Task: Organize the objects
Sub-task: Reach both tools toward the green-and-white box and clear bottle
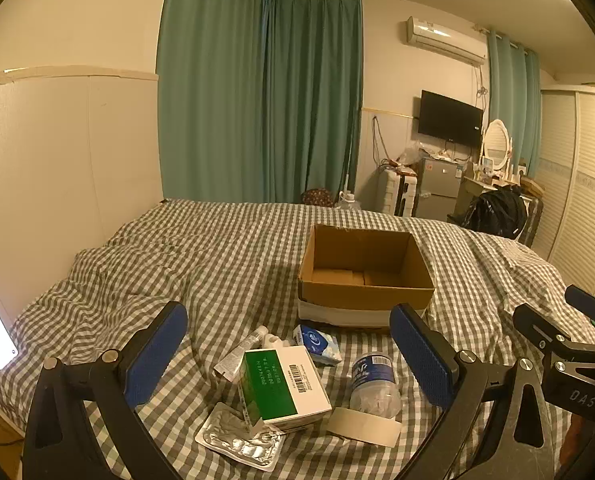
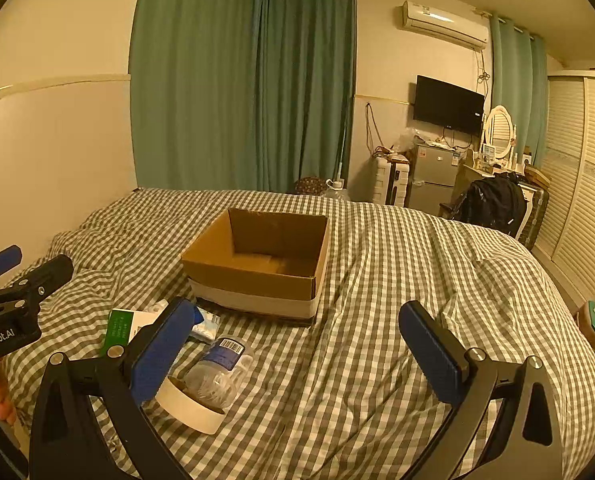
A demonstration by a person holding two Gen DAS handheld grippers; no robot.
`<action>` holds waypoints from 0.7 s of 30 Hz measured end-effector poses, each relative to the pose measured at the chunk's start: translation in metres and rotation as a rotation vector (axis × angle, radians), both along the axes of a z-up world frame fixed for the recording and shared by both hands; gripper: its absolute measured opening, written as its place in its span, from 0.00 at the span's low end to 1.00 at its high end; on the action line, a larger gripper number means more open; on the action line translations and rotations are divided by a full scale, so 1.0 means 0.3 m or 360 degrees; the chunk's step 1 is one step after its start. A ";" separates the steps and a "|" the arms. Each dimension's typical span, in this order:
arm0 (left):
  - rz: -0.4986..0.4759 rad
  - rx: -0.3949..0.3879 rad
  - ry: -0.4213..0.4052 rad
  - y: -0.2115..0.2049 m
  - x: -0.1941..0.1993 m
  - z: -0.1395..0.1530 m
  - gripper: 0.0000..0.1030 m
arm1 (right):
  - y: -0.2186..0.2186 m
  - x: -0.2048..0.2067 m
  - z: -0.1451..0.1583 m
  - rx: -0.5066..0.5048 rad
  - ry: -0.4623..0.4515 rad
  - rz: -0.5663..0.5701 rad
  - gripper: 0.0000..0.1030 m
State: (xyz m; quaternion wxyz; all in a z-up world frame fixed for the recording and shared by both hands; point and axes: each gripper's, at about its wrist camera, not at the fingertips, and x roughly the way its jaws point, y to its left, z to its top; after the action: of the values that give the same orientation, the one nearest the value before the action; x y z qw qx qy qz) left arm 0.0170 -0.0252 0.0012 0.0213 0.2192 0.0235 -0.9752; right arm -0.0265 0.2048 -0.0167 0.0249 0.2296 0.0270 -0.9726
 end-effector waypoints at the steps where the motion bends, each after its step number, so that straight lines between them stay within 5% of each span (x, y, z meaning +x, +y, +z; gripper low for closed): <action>1: 0.0000 -0.0001 -0.0002 -0.005 -0.001 -0.002 1.00 | 0.000 0.000 -0.001 0.0000 0.0000 0.0000 1.00; 21: 0.0007 -0.0032 -0.0020 -0.014 -0.017 -0.004 1.00 | -0.018 0.006 0.016 -0.0032 -0.0001 0.0063 1.00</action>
State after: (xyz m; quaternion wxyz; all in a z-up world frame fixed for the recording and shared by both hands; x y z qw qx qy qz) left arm 0.0119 -0.0293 0.0000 0.0258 0.2249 0.0142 -0.9739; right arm -0.0248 0.1993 -0.0120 0.0466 0.2290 0.0217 -0.9721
